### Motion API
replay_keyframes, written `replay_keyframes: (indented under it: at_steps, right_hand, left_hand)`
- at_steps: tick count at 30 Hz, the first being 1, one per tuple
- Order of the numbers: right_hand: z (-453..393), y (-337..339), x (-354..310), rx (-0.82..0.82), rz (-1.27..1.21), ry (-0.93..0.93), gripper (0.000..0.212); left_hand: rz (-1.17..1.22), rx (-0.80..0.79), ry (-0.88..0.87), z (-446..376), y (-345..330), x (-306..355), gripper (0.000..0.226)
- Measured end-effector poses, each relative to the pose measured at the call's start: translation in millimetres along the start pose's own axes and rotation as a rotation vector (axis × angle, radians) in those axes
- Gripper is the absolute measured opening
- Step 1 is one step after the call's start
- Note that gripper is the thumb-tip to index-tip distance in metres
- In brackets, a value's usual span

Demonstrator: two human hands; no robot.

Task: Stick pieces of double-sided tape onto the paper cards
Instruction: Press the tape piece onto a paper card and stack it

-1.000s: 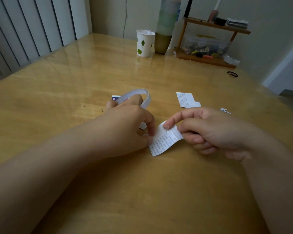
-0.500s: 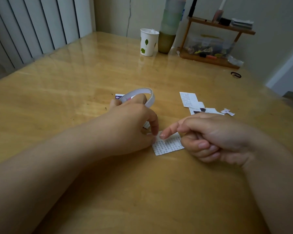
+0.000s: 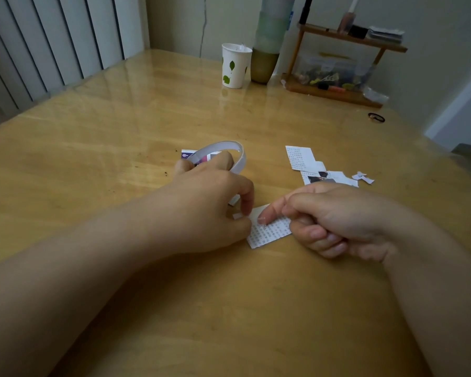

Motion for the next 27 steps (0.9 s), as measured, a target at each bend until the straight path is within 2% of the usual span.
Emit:
replay_keyframes:
  at_steps: [3, 8, 16, 22, 27]
  right_hand:
    - [-1, 0, 0, -0.004, 0.004, 0.004, 0.031]
    - [-1, 1, 1, -0.008, 0.008, 0.008, 0.033]
    - [-1, 2, 1, 0.013, 0.062, 0.042, 0.037]
    - [2, 7, 3, 0.042, 0.197, 0.096, 0.045]
    - [1, 9, 5, 0.062, 0.177, 0.096, 0.045]
  left_hand:
    - [-0.011, 0.003, 0.012, 0, -4, 2, 0.022]
    - [-0.028, 0.038, 0.04, -1, -8, 7, 0.034]
    - [-0.004, 0.057, 0.093, -4, -14, 8, 0.031]
    - [-0.003, -0.038, 0.196, -7, -11, 7, 0.032]
    - [0.014, -0.082, 0.22, -10, -10, 8, 0.032]
Point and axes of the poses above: each hand's wrist, its own z-axis away from the middle knuckle, its own y-axis out of the back of the hand, x = y × z, the point moved 2 cm from there along -z, towards the middle knuckle, and after that the axes turned 2 degrees about z, right-handed, at the moved point
